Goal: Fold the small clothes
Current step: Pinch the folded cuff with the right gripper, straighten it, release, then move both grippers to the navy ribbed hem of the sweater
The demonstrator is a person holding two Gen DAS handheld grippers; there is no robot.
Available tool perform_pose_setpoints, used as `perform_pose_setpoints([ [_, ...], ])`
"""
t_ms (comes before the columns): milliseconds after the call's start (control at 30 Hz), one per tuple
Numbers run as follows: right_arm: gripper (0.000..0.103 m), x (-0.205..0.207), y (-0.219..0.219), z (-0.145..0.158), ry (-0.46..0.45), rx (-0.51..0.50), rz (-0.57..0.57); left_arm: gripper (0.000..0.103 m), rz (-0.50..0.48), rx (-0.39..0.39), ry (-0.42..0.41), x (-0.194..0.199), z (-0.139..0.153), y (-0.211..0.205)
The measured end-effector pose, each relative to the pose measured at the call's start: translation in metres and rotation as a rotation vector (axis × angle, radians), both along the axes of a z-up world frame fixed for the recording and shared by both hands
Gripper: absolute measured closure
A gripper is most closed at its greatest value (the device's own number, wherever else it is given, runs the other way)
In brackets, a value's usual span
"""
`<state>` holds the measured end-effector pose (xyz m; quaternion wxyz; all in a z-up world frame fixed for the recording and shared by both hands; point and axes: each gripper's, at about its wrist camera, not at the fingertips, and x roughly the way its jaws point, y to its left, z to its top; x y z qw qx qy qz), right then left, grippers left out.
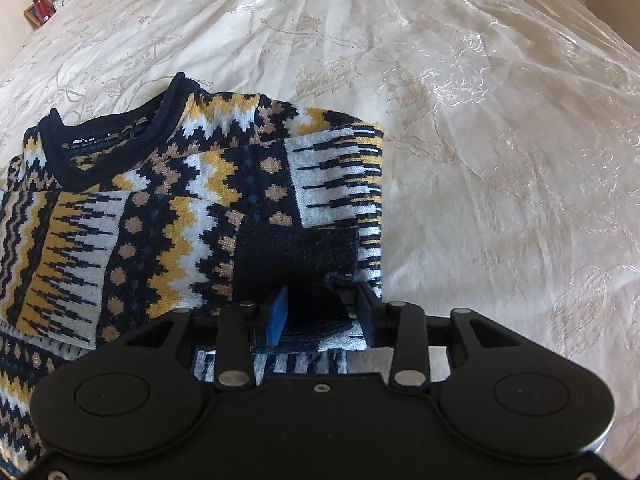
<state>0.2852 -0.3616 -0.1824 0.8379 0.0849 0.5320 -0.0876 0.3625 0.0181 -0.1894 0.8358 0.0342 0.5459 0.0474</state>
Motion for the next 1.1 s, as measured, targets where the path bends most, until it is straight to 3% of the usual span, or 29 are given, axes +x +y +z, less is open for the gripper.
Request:
perform_pose_setpoints([
  [100,0.020,0.001,-0.003,-0.003,0.016,-0.046,-0.037,0.002,0.009,-0.009,0.004,0.002,-0.002,0.003],
  [367,0.011,-0.006,-0.024,-0.013,0.009,0.073,-0.125,0.000,0.022,-0.048,-0.008,0.001,-0.006,0.009],
  [467,0.001,-0.005,-0.026,-0.016,0.006,0.111,-0.119,0.000,0.033,-0.091,-0.033,-0.001,-0.008,0.015],
  [567,0.000,-0.004,-0.027,-0.020,0.006,0.132,-0.126,0.000,0.049,-0.149,-0.086,-0.007,-0.011,0.023],
  [733,0.000,-0.003,-0.031,-0.025,-0.034,0.149,-0.142,0.000,0.049,-0.172,-0.158,-0.014,-0.014,0.025],
  [933,0.000,-0.002,-0.033,-0.026,-0.083,0.120,-0.043,0.001,0.039,-0.188,-0.095,-0.006,-0.008,0.027],
  [1033,0.001,-0.005,-0.034,-0.021,-0.071,0.134,-0.056,0.014,0.026,-0.205,-0.079,-0.010,0.001,0.032],
  [1100,0.001,-0.012,-0.033,-0.016,-0.062,0.140,-0.052,0.016,0.019,-0.216,-0.069,-0.018,0.006,0.035],
])
